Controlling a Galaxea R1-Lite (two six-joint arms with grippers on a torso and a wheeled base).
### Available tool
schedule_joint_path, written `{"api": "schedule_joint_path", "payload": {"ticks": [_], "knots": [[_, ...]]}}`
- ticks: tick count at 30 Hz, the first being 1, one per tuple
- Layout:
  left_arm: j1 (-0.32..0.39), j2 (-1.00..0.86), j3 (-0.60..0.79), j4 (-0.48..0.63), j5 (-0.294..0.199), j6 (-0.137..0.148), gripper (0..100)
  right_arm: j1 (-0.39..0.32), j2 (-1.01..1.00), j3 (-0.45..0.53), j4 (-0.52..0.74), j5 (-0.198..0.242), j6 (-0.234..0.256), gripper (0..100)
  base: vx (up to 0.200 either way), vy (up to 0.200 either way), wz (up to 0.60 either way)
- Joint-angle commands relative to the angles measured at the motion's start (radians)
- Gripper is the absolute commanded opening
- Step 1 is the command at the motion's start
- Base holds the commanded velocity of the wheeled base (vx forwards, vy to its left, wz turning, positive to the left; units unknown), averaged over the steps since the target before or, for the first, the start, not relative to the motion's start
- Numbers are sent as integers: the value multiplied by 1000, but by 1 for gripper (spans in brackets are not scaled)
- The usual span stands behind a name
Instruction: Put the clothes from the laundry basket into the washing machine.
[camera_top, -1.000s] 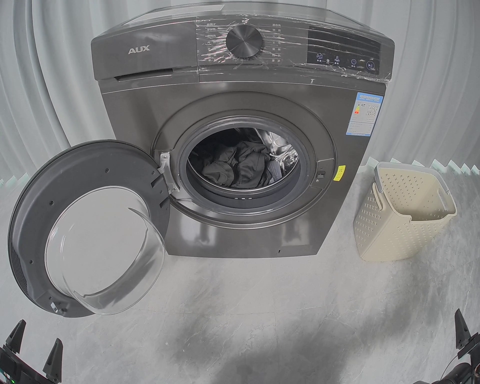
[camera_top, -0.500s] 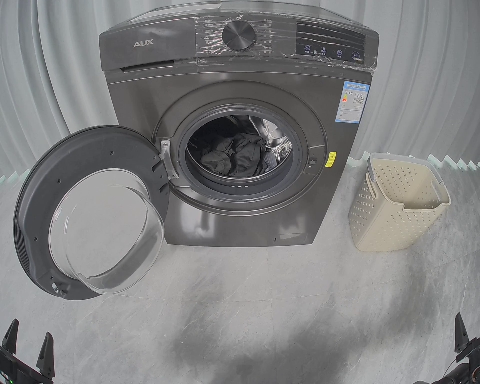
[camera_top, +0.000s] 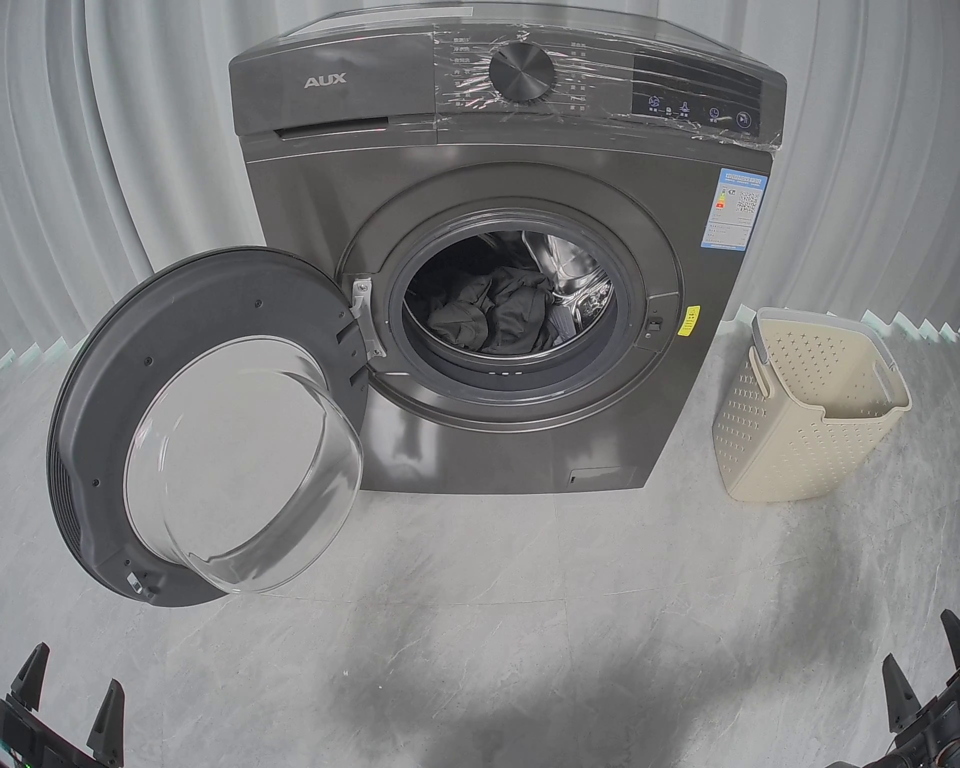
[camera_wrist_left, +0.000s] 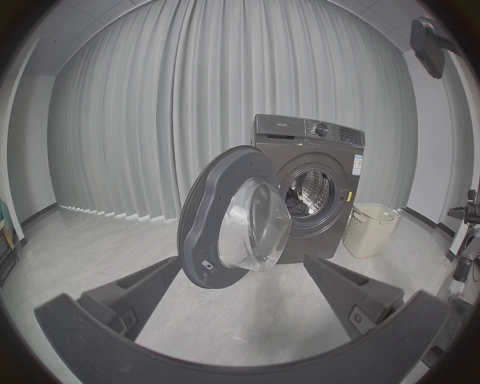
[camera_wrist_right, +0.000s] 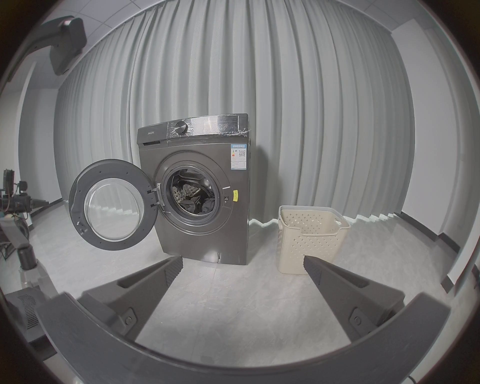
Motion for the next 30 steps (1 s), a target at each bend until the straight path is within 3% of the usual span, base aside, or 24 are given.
{"api": "schedule_joint_path", "payload": {"ticks": [1,9,15,18,24,30], "knots": [[0,-11,16,9,-7,-4,100,1,-12,18,15,-66,36,100,0,200,0],[0,-11,16,8,-15,14,100,1,-12,18,16,-48,31,100,0,200,0],[0,-11,16,8,-16,2,100,1,-12,18,16,-46,34,100,0,0,0],[0,-11,18,8,-13,-3,100,1,-12,18,15,-46,34,100,-200,0,0],[0,-11,16,8,-18,3,100,1,-12,18,15,-46,34,100,0,0,0],[0,-11,16,6,-18,0,100,1,-12,18,15,-46,34,100,0,200,0]]}}
